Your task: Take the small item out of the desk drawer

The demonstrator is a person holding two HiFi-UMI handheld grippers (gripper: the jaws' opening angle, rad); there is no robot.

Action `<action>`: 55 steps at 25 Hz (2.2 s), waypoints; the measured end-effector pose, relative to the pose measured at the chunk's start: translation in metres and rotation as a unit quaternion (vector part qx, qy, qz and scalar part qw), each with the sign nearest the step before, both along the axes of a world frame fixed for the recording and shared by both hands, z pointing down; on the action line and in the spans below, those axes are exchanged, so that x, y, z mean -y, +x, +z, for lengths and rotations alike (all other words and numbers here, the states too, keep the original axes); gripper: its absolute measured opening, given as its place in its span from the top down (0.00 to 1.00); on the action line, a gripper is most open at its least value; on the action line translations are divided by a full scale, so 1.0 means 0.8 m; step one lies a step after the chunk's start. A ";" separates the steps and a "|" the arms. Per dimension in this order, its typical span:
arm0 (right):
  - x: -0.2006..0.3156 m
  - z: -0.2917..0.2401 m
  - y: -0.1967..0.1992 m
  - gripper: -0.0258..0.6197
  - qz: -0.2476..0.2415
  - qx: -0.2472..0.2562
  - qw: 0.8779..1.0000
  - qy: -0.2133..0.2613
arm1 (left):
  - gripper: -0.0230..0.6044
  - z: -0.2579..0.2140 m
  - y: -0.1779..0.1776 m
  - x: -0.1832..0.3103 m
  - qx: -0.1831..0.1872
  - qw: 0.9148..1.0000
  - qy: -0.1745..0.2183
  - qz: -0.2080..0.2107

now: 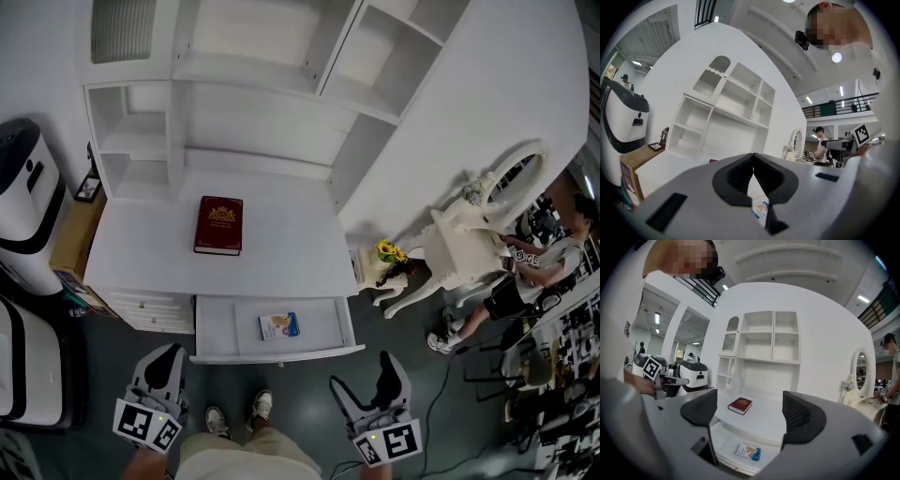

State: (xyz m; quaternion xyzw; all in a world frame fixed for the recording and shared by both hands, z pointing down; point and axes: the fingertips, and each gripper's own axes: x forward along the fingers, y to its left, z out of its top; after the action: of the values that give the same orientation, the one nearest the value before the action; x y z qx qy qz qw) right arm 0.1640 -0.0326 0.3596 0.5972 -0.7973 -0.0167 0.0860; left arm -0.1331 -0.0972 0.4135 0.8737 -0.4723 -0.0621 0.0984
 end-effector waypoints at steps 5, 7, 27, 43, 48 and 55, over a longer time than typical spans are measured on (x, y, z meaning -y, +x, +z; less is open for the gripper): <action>0.038 0.007 0.026 0.28 -0.016 0.011 1.000 0.005 | 0.94 -0.014 0.020 0.027 0.005 1.000 0.015 -0.020; 0.061 0.010 0.037 0.28 -0.025 0.008 1.000 0.005 | 0.94 -0.023 0.030 0.035 0.008 0.999 0.021 -0.029; 0.174 0.114 0.055 0.28 -0.131 -0.058 0.987 -0.075 | 0.94 -0.042 0.039 0.060 0.052 0.992 0.021 -0.113; 0.225 0.368 -0.017 0.28 -0.311 -0.230 0.893 -0.231 | 0.94 -0.001 0.007 0.028 0.061 0.978 -0.038 -0.197; 0.231 0.448 -0.026 0.28 -0.362 -0.273 0.845 -0.283 | 0.94 0.009 -0.001 0.015 0.070 0.970 -0.052 -0.227; 0.242 0.521 -0.037 0.28 -0.388 -0.278 0.806 -0.349 | 0.94 0.024 -0.009 -0.004 0.075 0.957 -0.077 -0.268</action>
State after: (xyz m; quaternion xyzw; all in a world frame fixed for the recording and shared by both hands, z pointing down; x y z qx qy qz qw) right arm 0.1345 -0.2260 0.7764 0.1371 -0.8566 0.0653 0.4931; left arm -0.1404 -0.0939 0.4324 0.7070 -0.6985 0.0162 0.1092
